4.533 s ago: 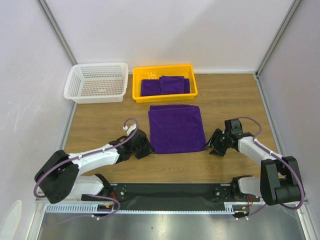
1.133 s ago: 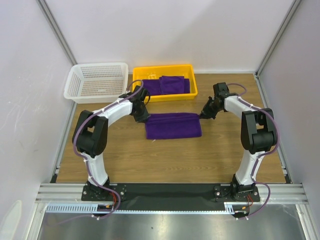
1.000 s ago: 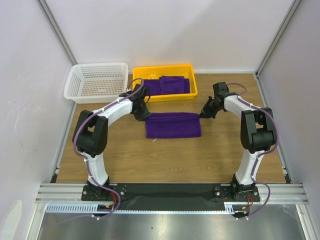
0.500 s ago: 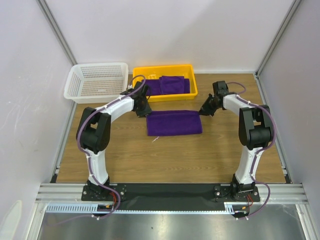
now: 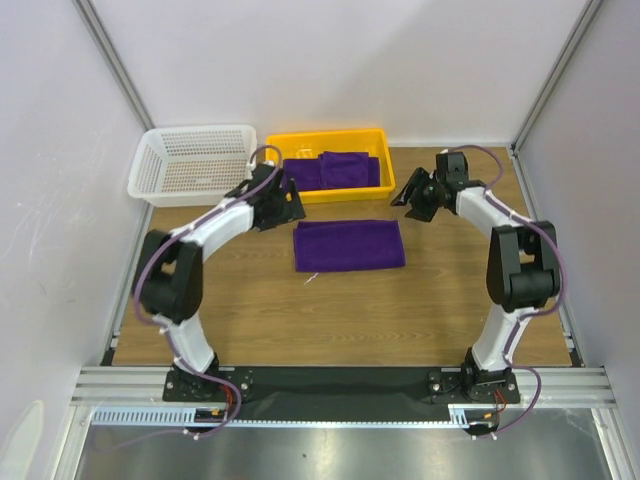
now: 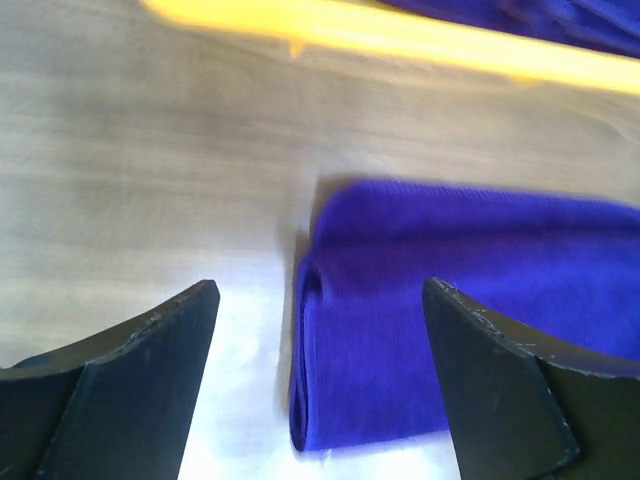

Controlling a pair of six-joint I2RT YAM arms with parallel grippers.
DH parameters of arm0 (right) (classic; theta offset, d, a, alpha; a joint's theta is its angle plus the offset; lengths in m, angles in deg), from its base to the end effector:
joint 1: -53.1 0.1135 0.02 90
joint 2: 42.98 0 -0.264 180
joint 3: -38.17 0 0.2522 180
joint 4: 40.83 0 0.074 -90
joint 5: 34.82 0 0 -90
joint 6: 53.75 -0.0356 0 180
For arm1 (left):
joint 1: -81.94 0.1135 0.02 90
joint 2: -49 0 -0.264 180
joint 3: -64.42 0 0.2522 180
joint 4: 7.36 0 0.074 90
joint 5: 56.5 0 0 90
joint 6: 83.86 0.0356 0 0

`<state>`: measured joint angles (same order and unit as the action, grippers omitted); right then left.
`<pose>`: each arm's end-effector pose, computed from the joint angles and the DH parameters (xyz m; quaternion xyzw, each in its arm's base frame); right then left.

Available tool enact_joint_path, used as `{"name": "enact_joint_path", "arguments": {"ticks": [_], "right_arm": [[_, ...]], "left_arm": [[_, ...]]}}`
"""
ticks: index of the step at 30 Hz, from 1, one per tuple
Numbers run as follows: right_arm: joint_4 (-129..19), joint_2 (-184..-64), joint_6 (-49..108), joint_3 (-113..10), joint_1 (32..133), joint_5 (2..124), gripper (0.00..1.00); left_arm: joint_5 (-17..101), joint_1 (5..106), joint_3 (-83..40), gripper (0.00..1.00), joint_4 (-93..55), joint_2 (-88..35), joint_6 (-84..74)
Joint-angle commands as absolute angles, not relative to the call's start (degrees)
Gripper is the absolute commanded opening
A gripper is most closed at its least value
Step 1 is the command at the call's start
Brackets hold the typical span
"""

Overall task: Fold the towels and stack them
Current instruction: Fold the towel

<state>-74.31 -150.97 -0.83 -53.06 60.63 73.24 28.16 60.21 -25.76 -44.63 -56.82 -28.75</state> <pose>0.4070 0.0649 0.2090 0.1852 0.9117 0.2640 0.2547 0.3736 -0.1453 0.2122 -0.1232 0.9391 -0.1118 0.3006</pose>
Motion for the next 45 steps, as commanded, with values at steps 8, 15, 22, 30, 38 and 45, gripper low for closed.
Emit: {"name": "enact_joint_path", "arguments": {"ticks": [8, 15, 22, 30, 38, 45], "right_arm": [[-61.45, -142.03, 3.21, -42.39, 62.77, 84.44, 0.52], [-57.14, -148.01, 0.31, -43.09, 63.3, 82.78, 0.5], [-55.2, -152.48, 0.48, -44.49, 62.86, 80.93, 0.5], [-51.33, -155.13, 1.71, -44.32, 62.24, 79.44, 0.49], [-54.14, -153.03, 4.34, -46.16, 61.8, 81.1, 0.5], [-70.3, -146.43, 8.91, -49.33, 61.63, 74.96, 0.66]], "left_arm": [[41.05, 57.69, -6.12, 0.82, -18.95, -40.29, -32.87], [40.19, 57.07, -5.67, 0.8, -10.67, -47.32, -35.25], [38.16, 57.42, -9.19, 0.79, -10.05, -54.44, -35.87], [38.25, 58.91, -12.27, 0.79, -10.05, -59.81, -34.9], [40.0, 59.18, -13.94, 0.83, -14.09, -54.03, -26.93], [35.98, 59.09, -14.11, 0.91, -23.92, -44.53, -21.89]]}}
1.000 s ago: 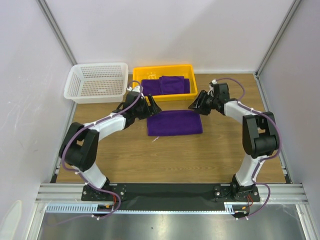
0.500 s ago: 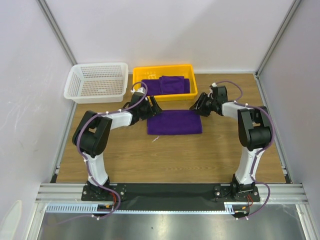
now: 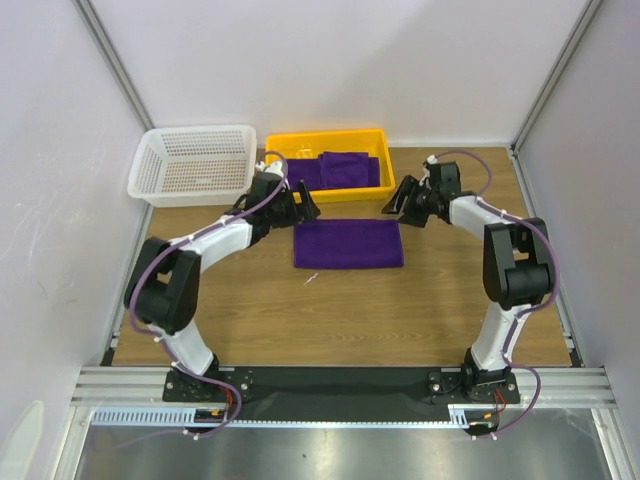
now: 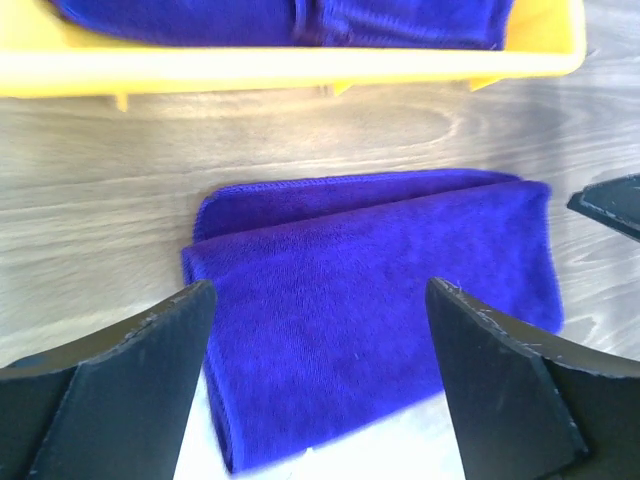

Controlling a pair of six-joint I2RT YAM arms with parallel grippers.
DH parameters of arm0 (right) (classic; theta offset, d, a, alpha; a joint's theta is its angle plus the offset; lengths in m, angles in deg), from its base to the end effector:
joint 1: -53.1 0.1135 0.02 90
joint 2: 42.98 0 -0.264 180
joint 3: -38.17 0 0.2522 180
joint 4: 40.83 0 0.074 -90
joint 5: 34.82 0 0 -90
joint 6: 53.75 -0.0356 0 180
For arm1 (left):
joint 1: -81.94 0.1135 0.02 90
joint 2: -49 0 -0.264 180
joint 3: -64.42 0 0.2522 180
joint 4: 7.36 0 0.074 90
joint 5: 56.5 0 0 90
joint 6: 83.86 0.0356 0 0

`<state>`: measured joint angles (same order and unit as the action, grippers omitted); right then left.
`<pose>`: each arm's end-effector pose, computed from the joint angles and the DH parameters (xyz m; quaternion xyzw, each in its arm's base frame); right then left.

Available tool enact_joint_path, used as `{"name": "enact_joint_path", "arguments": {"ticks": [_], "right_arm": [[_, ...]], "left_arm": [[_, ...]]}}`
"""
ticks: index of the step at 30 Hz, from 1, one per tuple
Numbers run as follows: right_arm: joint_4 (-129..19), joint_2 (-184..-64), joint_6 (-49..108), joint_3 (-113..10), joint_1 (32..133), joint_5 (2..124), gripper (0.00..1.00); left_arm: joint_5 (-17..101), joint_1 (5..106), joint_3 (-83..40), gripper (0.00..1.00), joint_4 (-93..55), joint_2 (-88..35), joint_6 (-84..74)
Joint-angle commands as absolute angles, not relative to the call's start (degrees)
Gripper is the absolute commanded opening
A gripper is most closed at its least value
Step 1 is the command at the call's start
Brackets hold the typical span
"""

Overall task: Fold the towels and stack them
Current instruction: Fold the towel

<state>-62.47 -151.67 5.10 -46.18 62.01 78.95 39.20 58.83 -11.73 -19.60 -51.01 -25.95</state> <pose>0.4013 0.0774 0.1830 0.0992 0.9051 0.3050 0.2792 0.3527 -0.1543 0.2070 -0.0472 0.8893 -0.2490 0.3806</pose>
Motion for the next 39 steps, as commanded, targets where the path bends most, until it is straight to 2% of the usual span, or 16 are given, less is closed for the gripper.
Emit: {"name": "enact_joint_path", "arguments": {"ticks": [1, 9, 29, 35, 36, 37, 38, 39], "right_arm": [[-73.02, -145.65, 9.27, -49.07, 61.54, 74.17, 0.68], [-76.82, -144.23, 11.12, -43.62, 61.63, 69.59, 0.69], [-74.63, -152.23, 12.52, -42.91, 63.91, 70.73, 0.65], [-73.48, -154.51, 12.61, -43.0, 64.52, 72.14, 0.59], [-73.14, -154.78, 12.61, -42.91, 64.7, 72.14, 0.56], [-72.78, -154.95, 12.7, -42.83, 64.88, 72.23, 0.54], [-72.61, -155.22, 12.96, -42.56, 64.88, 72.14, 0.52], [-72.08, -155.74, 12.96, -42.47, 64.97, 72.05, 0.44]], "left_arm": [[34.92, 59.09, -14.03, 0.92, -26.89, -43.99, -21.98], [30.69, 57.95, -10.95, 0.93, -32.46, -43.9, -24.35], [32.18, 55.31, -6.91, 0.83, -24.82, -54.53, -29.45], [32.36, 54.26, -8.14, 0.7, -24.55, -58.13, -30.51], [32.19, 54.17, -8.22, 0.67, -24.55, -58.4, -30.59], [32.01, 54.17, -8.31, 0.57, -24.46, -58.84, -30.77], [31.57, 54.17, -8.31, 0.52, -24.64, -59.45, -30.77], [31.39, 54.17, -8.66, 0.47, -24.81, -59.89, -30.68]]}}
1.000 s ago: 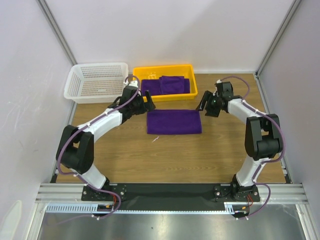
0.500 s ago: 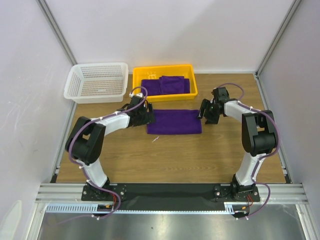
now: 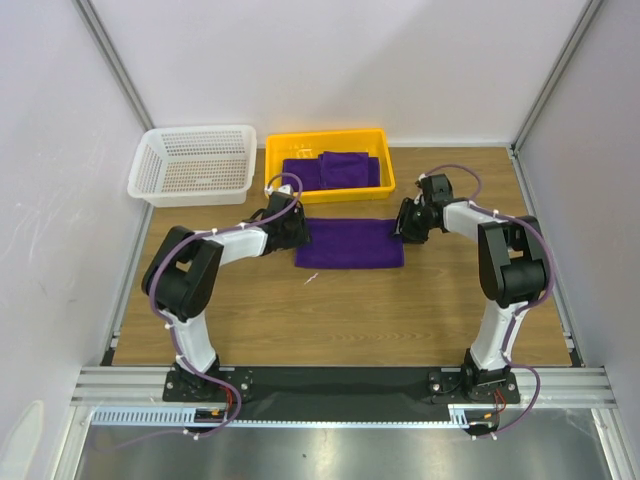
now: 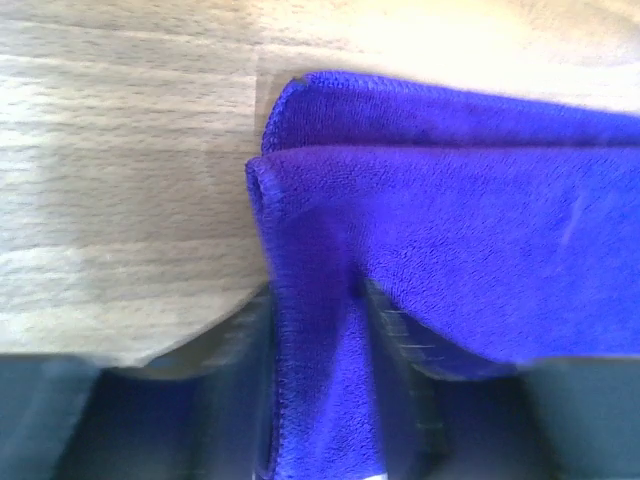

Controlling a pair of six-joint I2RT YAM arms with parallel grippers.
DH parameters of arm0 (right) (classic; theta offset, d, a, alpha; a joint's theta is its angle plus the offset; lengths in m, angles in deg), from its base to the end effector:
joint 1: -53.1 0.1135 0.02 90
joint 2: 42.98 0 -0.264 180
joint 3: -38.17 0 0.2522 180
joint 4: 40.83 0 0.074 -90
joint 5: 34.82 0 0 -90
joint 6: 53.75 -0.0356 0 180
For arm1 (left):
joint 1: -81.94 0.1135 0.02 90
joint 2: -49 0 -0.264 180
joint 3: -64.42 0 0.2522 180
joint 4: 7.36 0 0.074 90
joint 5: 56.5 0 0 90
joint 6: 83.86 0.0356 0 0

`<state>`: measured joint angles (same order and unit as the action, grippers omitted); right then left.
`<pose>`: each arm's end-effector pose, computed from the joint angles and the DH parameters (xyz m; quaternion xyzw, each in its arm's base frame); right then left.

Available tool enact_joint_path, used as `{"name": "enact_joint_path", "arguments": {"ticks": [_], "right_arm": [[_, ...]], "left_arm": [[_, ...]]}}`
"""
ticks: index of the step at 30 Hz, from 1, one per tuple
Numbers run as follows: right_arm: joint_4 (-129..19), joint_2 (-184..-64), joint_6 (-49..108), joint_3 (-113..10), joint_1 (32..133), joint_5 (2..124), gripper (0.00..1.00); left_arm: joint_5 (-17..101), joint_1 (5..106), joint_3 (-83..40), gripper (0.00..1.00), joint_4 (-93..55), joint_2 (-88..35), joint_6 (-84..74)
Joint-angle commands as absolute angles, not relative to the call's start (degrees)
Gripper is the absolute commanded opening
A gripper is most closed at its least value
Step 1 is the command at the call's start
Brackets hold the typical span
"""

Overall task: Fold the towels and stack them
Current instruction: Fold the towel

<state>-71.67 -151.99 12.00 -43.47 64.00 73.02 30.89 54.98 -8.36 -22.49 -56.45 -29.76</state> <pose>0.3778 0.0839 0.1555 0.0683 0.9486 0.2239 0.2129 0.3361 -0.1691 0.1507 -0.0809 0.9292 -0.1695 0.3182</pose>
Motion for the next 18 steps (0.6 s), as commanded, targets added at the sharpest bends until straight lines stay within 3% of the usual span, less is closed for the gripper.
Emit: {"name": "enact_joint_path", "arguments": {"ticks": [1, 2, 3, 6, 7, 14, 18], "right_arm": [[-71.9, -156.18, 13.05, -42.47, 64.97, 72.23, 0.38], [-71.9, -156.53, 13.05, -42.56, 64.97, 72.4, 0.32], [-71.81, -157.23, 13.05, -42.82, 65.05, 72.49, 0.19], [-71.38, -156.81, 12.7, -43.17, 64.97, 72.93, 0.0], [-71.37, -156.19, 12.7, -43.35, 64.97, 73.02, 0.0], [-74.27, -148.9, 12.26, -52.48, 64.88, 74.07, 0.0], [-74.01, -148.54, 11.12, -60.91, 64.88, 75.21, 0.0]], "left_arm": [[31.31, 54.17, -8.75, 0.39, -24.9, -59.98, -30.33], [31.22, 54.17, -8.84, 0.35, -24.64, -60.24, -30.16], [31.13, 54.17, -8.67, 0.31, -24.12, -60.42, -29.72], [31.3, 54.17, -8.66, 0.07, -22.45, -60.25, -28.58], [31.22, 54.17, -8.92, 0.01, -22.44, -60.07, -28.31], [30.17, 54.26, -12.43, 0.0, -23.75, -52.43, -25.68], [28.76, 54.61, -20.23, 0.0, -27.53, -49.53, -23.39]]}}
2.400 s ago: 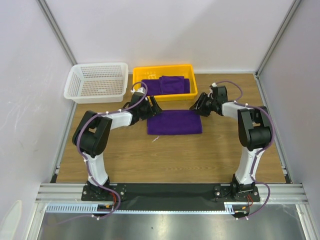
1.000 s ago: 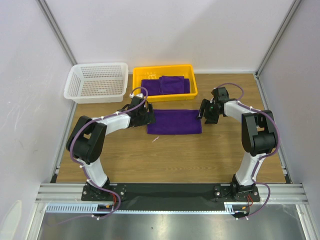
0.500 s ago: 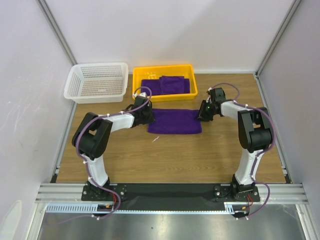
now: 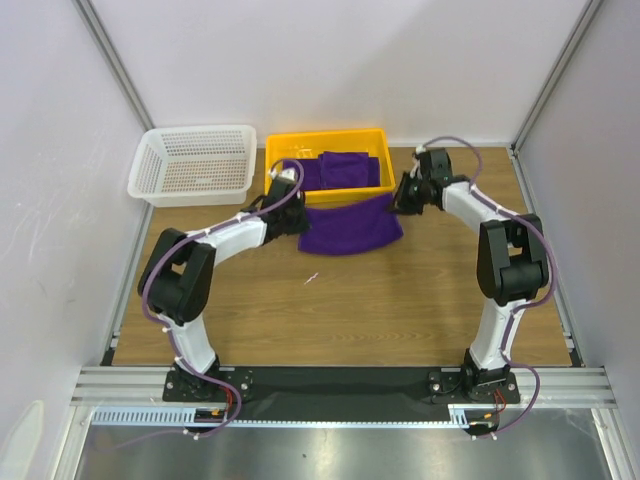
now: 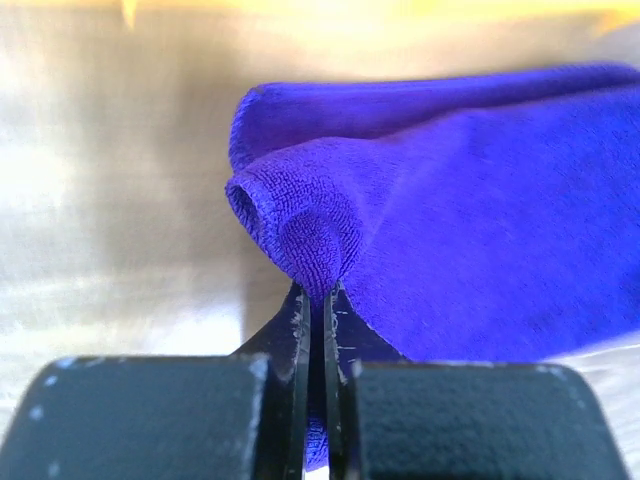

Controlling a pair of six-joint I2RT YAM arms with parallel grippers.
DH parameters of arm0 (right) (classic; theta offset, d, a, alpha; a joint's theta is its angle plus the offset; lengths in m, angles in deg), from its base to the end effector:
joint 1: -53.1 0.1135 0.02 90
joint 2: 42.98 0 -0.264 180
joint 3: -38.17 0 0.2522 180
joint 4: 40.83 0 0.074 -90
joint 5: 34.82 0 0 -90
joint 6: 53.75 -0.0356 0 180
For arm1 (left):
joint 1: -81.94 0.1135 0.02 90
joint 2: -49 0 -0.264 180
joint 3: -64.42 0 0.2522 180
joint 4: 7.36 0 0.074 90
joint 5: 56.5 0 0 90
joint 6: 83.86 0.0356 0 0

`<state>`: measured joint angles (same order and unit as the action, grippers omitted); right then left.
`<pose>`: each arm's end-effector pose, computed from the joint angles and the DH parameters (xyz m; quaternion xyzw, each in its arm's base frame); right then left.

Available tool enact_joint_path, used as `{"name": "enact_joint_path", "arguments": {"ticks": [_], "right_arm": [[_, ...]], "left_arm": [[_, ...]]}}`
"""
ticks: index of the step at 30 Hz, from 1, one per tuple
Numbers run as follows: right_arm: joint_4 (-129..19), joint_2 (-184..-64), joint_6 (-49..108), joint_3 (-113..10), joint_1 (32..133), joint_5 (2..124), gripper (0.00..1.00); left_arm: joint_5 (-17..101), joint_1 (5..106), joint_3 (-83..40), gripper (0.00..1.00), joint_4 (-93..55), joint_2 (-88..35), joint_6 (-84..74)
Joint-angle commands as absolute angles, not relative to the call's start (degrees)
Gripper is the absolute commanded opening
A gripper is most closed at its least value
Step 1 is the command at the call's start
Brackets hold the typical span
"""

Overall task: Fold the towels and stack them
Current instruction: Fold the towel, then neatly place the folded towel into the bin

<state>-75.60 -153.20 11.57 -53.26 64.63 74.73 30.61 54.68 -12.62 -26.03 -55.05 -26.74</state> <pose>0.4032 0.0944 0.1935 0.0544 0.9360 0.2490 0.2428 0.3434 -0.1749 0.1767 -0.0549 0.9243 -0.1687 0.3380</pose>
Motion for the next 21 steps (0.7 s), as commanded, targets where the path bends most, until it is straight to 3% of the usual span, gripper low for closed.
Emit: {"name": "enact_joint_path", "arguments": {"ticks": [1, 13, 21], "right_arm": [[-74.27, -148.89, 11.2, -62.76, 64.88, 75.74, 0.0], [-82.0, -168.03, 11.12, -98.26, 63.21, 75.22, 0.0], [-82.45, -180.17, 10.42, -113.4, 62.07, 78.02, 0.0]], "left_arm": [[28.76, 55.22, -22.01, 0.0, -28.5, -49.52, -23.13], [33.06, 64.71, -44.86, 0.0, -32.55, -58.74, -20.49], [35.43, 67.44, -59.72, 0.0, -33.6, -71.22, -19.96]]}}
